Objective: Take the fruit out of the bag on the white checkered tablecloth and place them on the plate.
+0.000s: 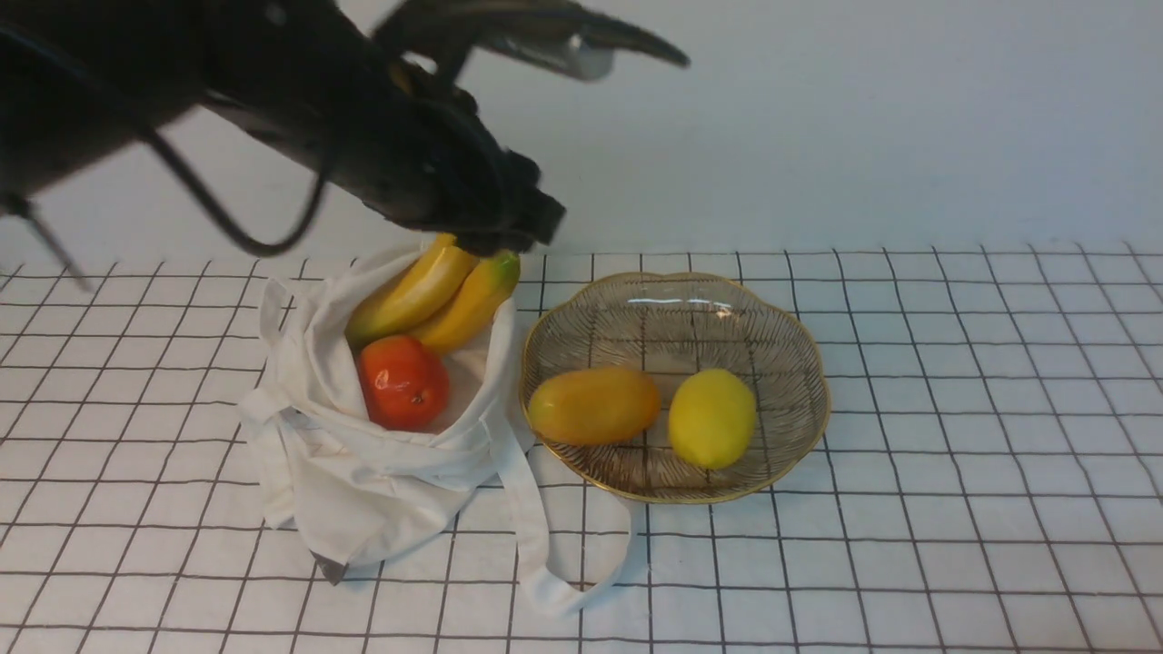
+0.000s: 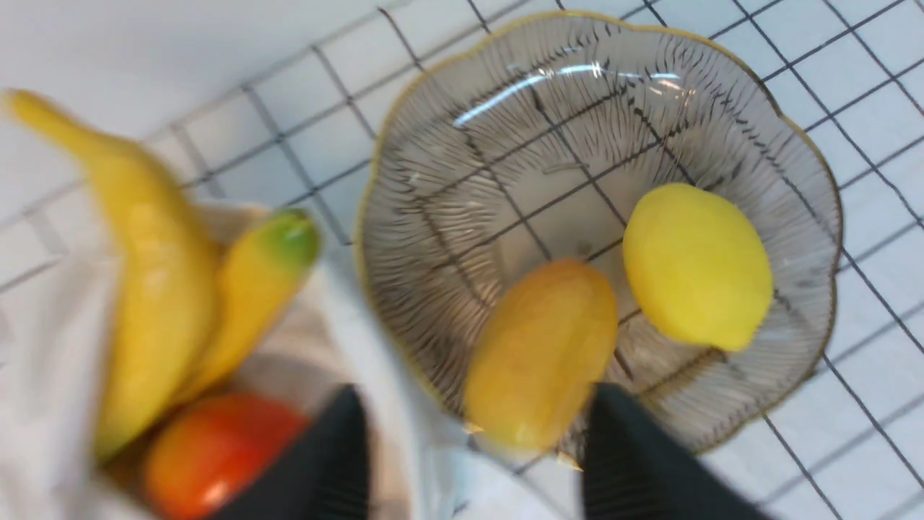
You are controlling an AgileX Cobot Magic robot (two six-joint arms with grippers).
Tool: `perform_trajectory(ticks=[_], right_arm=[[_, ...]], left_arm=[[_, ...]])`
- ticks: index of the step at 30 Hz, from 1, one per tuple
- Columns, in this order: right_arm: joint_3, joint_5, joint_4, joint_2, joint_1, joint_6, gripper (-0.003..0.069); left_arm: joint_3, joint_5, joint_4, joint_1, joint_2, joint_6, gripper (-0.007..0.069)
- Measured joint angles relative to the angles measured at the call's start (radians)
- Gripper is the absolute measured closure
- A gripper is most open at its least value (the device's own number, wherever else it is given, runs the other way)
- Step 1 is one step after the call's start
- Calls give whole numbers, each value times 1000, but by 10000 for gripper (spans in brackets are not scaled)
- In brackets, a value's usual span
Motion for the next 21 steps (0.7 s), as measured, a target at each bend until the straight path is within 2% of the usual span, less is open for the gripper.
perform_trajectory(ticks=[1, 2, 5, 13, 21], right_arm=[[0, 0, 0, 0, 0, 0, 673], [0, 0, 0, 0, 0, 0, 673], [0, 0, 0, 0, 0, 0, 673], [0, 0, 0, 0, 0, 0, 673], [0, 0, 0, 0, 0, 0, 673]], left_arm=[[0, 30, 8, 1, -55, -4, 498], [0, 52, 12, 2, -100, -10, 545], [8, 100, 4, 3, -272, -29, 616], [235, 31, -18, 3, -712, -37, 632], [667, -369, -21, 3, -1117, -64, 632]])
